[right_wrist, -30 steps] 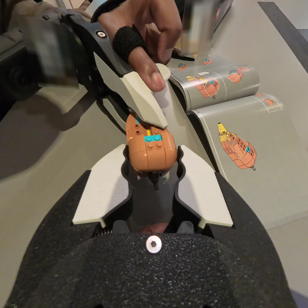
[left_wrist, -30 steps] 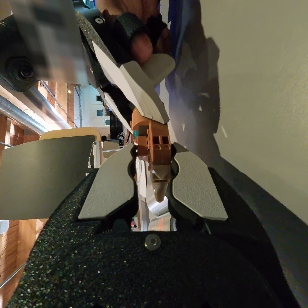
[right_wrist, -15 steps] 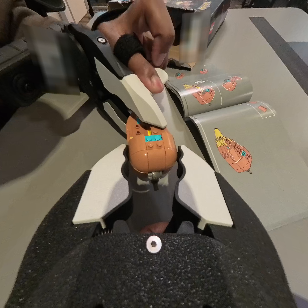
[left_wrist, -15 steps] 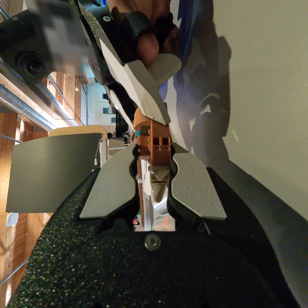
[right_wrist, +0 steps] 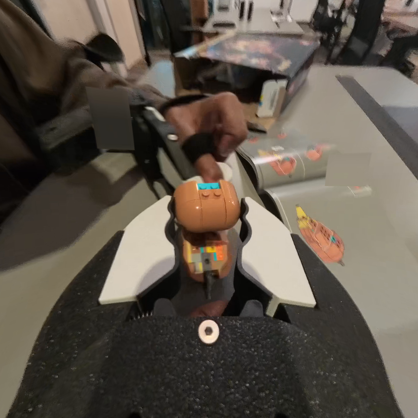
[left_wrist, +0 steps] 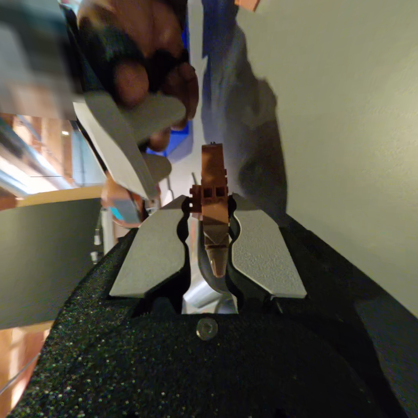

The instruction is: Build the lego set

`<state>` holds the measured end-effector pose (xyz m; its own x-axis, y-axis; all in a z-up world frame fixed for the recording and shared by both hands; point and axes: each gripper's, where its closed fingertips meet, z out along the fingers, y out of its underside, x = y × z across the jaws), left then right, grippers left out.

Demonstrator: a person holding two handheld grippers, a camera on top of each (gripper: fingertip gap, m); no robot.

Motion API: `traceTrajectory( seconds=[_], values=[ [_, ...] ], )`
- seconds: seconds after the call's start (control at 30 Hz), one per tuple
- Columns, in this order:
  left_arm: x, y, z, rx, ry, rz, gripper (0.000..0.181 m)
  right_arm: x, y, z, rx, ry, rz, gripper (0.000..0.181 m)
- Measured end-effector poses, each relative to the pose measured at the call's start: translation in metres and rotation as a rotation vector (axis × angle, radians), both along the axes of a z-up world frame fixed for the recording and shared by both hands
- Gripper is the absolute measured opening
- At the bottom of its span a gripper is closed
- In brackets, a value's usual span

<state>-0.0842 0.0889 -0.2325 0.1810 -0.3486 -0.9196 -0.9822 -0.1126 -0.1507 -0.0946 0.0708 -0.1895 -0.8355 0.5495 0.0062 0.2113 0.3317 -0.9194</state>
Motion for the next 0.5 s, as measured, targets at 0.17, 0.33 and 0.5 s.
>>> traceTrajectory(
  seconds=[0.17,0.33,0.5],
  values=[
    [0.0,0.002,0.001,0.017,-0.022,0.025,0.033,0.004,0.017,-0.012,0.014,-0.045,-0.042,0.055],
    [-0.013,0.001,0.004,0.05,-0.022,0.086,0.033,0.008,0.039,-0.012,-0.017,-0.084,-0.088,0.055],
    [-0.016,0.001,-0.007,0.005,0.0,0.095,0.033,0.012,0.036,-0.033,0.05,-0.133,-0.063,0.055]
  ],
)
